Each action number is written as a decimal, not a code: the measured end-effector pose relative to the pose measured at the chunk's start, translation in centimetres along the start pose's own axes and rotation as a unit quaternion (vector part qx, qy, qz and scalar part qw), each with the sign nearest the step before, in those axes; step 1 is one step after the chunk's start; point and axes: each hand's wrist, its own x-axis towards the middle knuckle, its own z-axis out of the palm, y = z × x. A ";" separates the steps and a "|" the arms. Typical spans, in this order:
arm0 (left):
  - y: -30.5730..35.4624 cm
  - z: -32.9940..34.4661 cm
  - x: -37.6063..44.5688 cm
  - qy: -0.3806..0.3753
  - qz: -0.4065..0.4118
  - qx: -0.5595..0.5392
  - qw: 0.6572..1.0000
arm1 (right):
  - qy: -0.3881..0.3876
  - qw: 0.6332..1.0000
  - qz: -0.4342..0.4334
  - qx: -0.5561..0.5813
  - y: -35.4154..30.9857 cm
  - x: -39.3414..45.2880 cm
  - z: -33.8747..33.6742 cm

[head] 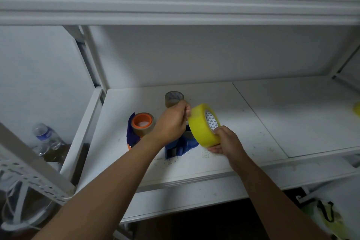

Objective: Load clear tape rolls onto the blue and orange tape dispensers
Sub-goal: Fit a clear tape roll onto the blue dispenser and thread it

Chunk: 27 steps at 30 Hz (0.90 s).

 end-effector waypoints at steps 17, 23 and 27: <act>1.1 -1.3 1.7 -0.046 -0.068 -0.163 0.983 | -0.022 0.995 0.099 0.008 -1.0 -0.3 0.5; 1.5 -1.2 2.1 0.032 -0.120 -0.248 0.961 | -0.007 0.997 0.062 0.042 -1.3 0.1 1.0; 1.3 -0.1 2.2 0.003 -0.306 -0.361 0.881 | 0.001 0.998 0.032 0.056 -1.3 0.4 1.2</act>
